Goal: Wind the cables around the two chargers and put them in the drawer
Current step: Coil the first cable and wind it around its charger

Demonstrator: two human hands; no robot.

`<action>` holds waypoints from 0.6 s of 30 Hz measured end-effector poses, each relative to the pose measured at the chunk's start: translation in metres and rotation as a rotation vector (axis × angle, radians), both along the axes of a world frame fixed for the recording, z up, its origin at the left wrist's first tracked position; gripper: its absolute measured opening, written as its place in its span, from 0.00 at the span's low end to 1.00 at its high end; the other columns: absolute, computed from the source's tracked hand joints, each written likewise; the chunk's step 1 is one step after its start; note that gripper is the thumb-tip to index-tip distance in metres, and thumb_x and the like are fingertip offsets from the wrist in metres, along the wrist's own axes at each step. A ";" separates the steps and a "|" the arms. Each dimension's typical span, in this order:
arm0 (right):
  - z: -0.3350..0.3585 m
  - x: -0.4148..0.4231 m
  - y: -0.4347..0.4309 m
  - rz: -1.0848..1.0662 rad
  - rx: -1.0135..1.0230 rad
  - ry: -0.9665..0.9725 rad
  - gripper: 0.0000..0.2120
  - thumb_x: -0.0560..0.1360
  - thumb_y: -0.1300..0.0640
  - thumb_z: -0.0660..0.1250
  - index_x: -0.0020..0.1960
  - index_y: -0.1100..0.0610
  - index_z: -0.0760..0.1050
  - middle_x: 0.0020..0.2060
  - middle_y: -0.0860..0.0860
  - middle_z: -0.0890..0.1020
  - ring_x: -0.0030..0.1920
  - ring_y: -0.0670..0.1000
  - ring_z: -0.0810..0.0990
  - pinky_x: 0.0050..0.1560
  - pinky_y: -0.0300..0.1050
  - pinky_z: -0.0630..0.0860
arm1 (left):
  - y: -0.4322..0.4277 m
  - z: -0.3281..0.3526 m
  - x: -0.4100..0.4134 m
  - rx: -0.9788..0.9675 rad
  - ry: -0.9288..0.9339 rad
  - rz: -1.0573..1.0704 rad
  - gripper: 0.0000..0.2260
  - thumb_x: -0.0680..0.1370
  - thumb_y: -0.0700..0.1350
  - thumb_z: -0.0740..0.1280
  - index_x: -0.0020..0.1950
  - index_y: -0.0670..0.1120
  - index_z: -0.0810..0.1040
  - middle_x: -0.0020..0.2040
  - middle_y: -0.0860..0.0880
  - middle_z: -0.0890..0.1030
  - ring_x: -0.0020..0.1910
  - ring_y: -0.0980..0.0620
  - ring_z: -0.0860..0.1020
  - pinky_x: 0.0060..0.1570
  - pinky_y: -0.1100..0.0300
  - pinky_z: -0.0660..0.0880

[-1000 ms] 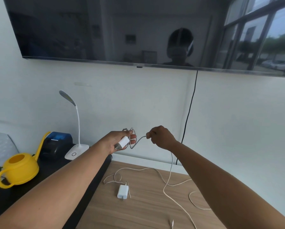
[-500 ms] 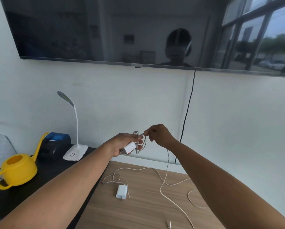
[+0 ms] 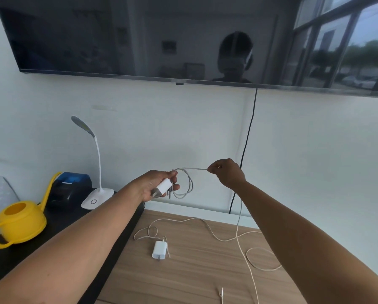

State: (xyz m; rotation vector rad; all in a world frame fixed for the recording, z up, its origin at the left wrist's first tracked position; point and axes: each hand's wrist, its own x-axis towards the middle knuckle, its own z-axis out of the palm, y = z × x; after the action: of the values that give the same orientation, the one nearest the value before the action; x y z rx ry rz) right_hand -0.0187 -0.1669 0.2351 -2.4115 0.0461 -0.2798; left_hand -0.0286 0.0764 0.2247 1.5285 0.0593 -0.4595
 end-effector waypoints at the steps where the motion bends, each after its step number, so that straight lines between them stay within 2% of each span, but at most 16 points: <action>1: -0.001 0.000 -0.004 -0.029 -0.005 0.000 0.07 0.75 0.50 0.66 0.39 0.43 0.79 0.42 0.43 0.81 0.45 0.48 0.79 0.40 0.41 0.71 | 0.003 -0.001 0.002 -0.033 0.017 0.017 0.07 0.77 0.49 0.70 0.45 0.47 0.79 0.39 0.51 0.81 0.40 0.53 0.84 0.22 0.67 0.67; 6: -0.004 0.003 -0.026 -0.122 0.007 0.016 0.10 0.76 0.53 0.63 0.38 0.42 0.78 0.40 0.44 0.82 0.44 0.50 0.81 0.40 0.41 0.71 | 0.020 -0.006 0.009 -0.212 0.089 0.116 0.05 0.77 0.50 0.70 0.45 0.49 0.80 0.38 0.53 0.81 0.36 0.56 0.83 0.20 0.67 0.66; 12: -0.006 0.010 -0.042 -0.219 0.023 0.038 0.07 0.73 0.57 0.64 0.46 0.48 0.79 0.39 0.45 0.85 0.44 0.50 0.82 0.47 0.45 0.76 | 0.040 -0.004 0.011 -0.334 0.111 0.250 0.06 0.78 0.50 0.69 0.44 0.49 0.79 0.40 0.54 0.82 0.40 0.57 0.84 0.22 0.70 0.67; 15: -0.007 0.012 -0.041 -0.248 -0.004 0.027 0.05 0.74 0.57 0.64 0.47 0.49 0.77 0.42 0.46 0.85 0.45 0.52 0.82 0.48 0.46 0.76 | 0.049 -0.003 0.014 -0.395 0.104 0.349 0.04 0.79 0.49 0.67 0.46 0.50 0.78 0.40 0.55 0.82 0.43 0.56 0.84 0.23 0.71 0.68; 18: -0.008 0.013 -0.034 -0.238 -0.057 0.012 0.07 0.75 0.58 0.62 0.46 0.49 0.78 0.43 0.48 0.84 0.46 0.52 0.82 0.47 0.45 0.76 | 0.050 0.000 0.015 -0.404 0.086 0.419 0.05 0.81 0.49 0.64 0.47 0.50 0.77 0.40 0.56 0.82 0.47 0.56 0.82 0.23 0.72 0.67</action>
State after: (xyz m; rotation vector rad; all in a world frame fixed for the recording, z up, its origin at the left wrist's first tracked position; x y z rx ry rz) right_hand -0.0058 -0.2007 0.2271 -2.4649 0.3363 -0.3801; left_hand -0.0140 0.1260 0.2246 1.0614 0.3280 -0.1845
